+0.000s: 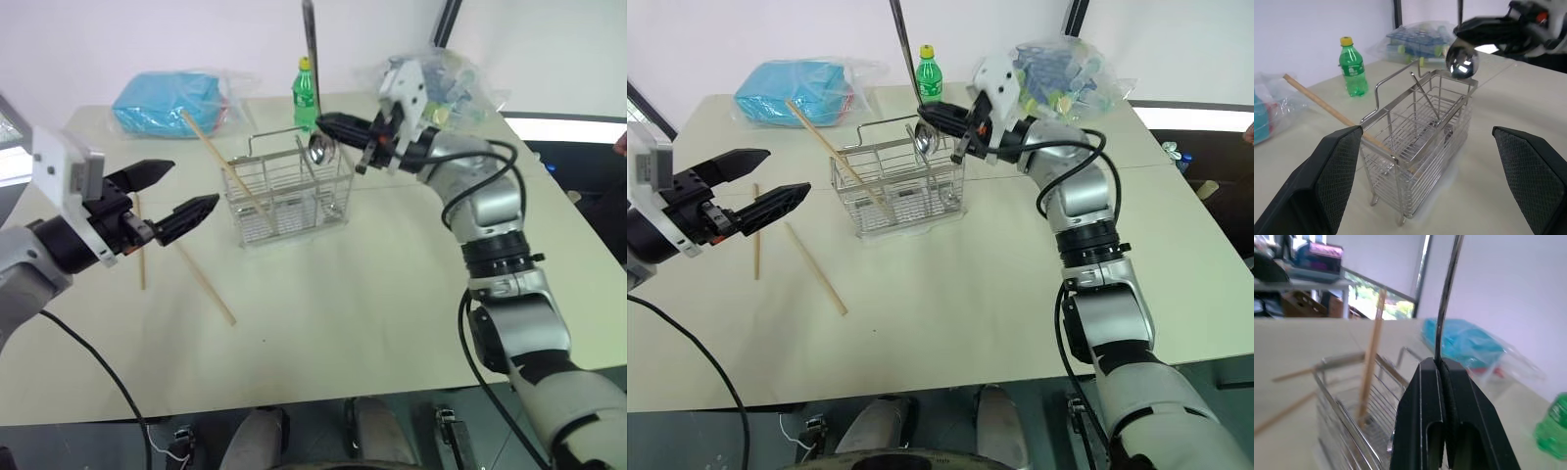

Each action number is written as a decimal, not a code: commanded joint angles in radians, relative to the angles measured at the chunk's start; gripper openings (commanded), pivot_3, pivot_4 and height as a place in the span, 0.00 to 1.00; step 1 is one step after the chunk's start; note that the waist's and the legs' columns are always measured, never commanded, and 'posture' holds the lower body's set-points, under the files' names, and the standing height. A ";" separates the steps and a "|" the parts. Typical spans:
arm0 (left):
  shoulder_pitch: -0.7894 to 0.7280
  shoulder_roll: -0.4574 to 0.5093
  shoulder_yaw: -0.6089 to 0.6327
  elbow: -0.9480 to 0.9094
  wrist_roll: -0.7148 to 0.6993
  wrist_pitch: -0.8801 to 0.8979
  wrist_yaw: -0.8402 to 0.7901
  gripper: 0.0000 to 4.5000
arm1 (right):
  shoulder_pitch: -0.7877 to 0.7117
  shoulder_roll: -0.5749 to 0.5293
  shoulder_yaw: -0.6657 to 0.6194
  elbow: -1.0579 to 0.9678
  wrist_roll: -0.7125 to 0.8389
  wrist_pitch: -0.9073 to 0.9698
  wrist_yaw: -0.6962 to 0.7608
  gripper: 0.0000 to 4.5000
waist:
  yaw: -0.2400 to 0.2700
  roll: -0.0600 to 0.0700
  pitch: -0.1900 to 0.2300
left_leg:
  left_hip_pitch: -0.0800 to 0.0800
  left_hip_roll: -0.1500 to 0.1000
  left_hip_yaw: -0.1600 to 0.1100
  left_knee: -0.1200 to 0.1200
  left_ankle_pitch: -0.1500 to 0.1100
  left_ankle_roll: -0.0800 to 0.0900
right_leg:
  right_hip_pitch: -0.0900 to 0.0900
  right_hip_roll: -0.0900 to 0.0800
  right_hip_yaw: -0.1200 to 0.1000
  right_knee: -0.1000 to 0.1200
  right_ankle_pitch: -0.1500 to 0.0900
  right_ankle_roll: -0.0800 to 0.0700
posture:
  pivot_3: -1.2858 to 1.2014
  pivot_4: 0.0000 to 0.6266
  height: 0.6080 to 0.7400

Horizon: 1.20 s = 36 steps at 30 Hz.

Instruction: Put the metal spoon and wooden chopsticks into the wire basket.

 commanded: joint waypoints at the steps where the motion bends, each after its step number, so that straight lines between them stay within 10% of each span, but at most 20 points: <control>1: -0.003 0.005 0.048 -0.032 -0.017 -0.005 0.018 1.00 | -0.021 0.026 -0.013 0.055 -0.045 -0.103 -0.024 0.01 | -0.003 0.000 0.000 | 0.000 0.000 0.000 0.000 0.000 0.000 | 0.000 0.000 0.000 0.000 0.000 0.000 | 0.52 0.24 0.97; 7: 0.018 0.007 0.078 -0.056 -0.043 0.004 0.049 1.00 | -0.035 0.059 -0.015 0.154 -0.090 -0.166 -0.037 0.20 | -0.003 0.000 0.000 | 0.001 0.001 0.000 0.000 0.000 -0.001 | 0.000 0.001 0.000 0.000 0.000 0.000 | 0.52 0.24 0.97; 14: 0.038 0.009 0.096 -0.061 -0.063 0.003 0.077 1.00 | -0.058 0.063 -0.030 0.192 -0.117 -0.190 -0.058 0.95 | -0.002 0.000 0.000 | 0.001 0.001 0.000 0.000 0.000 -0.001 | 0.000 0.001 0.000 0.000 0.000 0.000 | 0.52 0.24 0.97; 27: 0.035 -0.017 0.090 0.183 0.121 0.011 0.218 1.00 | -0.148 -0.098 -0.293 -0.225 0.404 0.448 0.096 0.98 | 0.003 0.000 0.000 | 0.001 0.001 -0.001 -0.001 -0.002 0.004 | 0.000 0.001 0.000 0.000 0.000 0.000 | 0.52 0.24 0.97; 36: -0.159 -0.073 -0.070 0.498 0.314 0.092 0.313 1.00 | 0.270 -0.302 -0.230 -0.751 0.573 0.731 0.134 0.98 | 0.009 -0.007 -0.005 | 0.001 0.000 -0.001 0.001 -0.004 0.006 | 0.002 0.000 -0.002 0.000 0.001 0.000 | 0.52 0.24 0.97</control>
